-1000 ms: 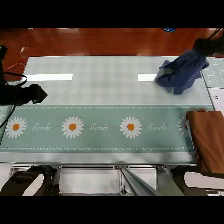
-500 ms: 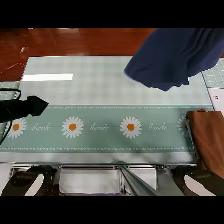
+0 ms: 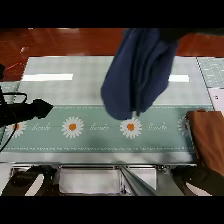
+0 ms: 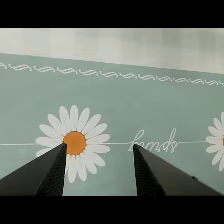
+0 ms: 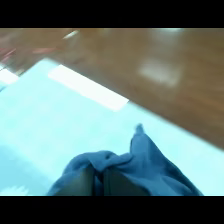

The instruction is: Fold the shirts.

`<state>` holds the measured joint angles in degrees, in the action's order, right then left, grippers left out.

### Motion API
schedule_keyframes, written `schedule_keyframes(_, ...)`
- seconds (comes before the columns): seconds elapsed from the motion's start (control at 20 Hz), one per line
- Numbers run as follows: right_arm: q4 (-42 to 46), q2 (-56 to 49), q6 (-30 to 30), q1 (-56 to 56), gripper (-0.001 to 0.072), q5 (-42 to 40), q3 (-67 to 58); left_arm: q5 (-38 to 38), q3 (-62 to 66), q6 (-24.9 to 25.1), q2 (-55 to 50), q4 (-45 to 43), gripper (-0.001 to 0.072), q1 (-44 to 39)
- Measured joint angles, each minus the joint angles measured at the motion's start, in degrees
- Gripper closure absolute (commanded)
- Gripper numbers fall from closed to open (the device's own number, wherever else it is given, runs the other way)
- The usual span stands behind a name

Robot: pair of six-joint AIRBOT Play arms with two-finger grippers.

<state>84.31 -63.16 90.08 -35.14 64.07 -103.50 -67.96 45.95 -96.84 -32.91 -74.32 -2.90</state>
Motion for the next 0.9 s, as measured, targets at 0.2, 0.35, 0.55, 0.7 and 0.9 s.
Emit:
schedule_keyframes(0.2,-0.1,-4.4,2.3,-7.3,0.0687,1.8,2.9,0.3,-0.4,0.0,0.0,0.2,0.02,0.0)
schedule_keyframes(0.35,-0.1,-7.0,4.7,-9.6,0.0687,0.5,11.1,0.4,-1.9,0.1,0.0,0.5,0.02,0.0)
schedule_keyframes(0.55,-0.7,-9.1,9.1,-10.6,0.0687,-5.2,27.5,0.5,-7.2,0.9,0.0,4.2,0.0199,0.0)
schedule_keyframes(0.7,-1.3,-11.4,12.0,-10.9,0.0611,-8.6,36.7,1.5,-12.5,3.0,0.0,9.5,0.02,0.0)
schedule_keyframes(0.9,-1.8,-13.1,13.7,-9.1,0.0306,-9.9,40.6,3.3,-17.5,5.1,-0.1,13.3,0.02,-0.2)
